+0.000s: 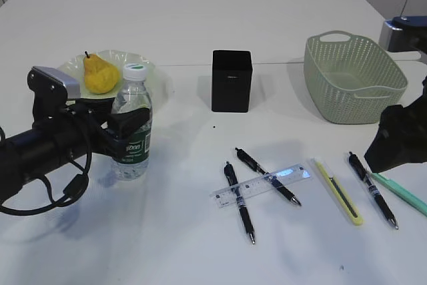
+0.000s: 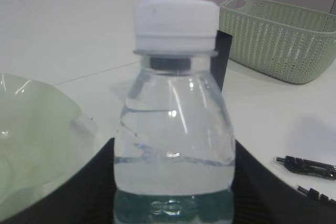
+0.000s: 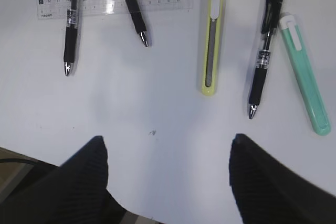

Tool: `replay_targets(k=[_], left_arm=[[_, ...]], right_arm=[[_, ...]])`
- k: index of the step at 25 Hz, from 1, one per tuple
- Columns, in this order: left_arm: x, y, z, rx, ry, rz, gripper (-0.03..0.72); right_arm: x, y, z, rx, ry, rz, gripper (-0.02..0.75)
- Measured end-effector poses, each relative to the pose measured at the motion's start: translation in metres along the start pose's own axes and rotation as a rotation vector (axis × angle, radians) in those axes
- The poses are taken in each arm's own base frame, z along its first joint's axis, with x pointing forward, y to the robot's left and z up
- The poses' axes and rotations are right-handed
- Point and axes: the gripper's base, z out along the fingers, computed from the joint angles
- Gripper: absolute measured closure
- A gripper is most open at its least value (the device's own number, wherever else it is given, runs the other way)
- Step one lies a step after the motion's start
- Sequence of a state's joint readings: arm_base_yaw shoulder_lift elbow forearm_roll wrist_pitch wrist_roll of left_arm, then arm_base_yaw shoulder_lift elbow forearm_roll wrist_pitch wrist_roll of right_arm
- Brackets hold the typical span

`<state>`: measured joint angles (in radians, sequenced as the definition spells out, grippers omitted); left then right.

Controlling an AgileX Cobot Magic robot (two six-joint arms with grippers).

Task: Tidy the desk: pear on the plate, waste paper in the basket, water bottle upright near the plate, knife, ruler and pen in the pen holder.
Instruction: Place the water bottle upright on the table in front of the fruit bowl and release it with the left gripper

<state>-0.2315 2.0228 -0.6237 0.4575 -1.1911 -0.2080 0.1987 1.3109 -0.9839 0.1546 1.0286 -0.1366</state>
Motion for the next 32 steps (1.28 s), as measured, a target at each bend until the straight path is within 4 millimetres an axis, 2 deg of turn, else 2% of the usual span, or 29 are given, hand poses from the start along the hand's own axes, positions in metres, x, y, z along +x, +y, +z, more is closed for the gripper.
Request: replay_targets(k=[6,15,32], left_arm=[[0.0086,0.0025,0.0054,0.004,-0.037,-0.020,0.302],[0.0106,0.0046,0.0055,-0.019,-0.027,-0.029,0.187],[0.0071,0.0048,0.0033,-0.035,0.024,-0.018,0.144]], right_arm=[[-0.0002,0.0000,0.0000,0.000,-0.002,0.000,0.204],[-0.0001,-0.0004,0.0000,0.004,-0.001,-0.002,0.205],[-0.0001,-0.0007,0.0000,0.008,-0.001,-0.004,0.204]])
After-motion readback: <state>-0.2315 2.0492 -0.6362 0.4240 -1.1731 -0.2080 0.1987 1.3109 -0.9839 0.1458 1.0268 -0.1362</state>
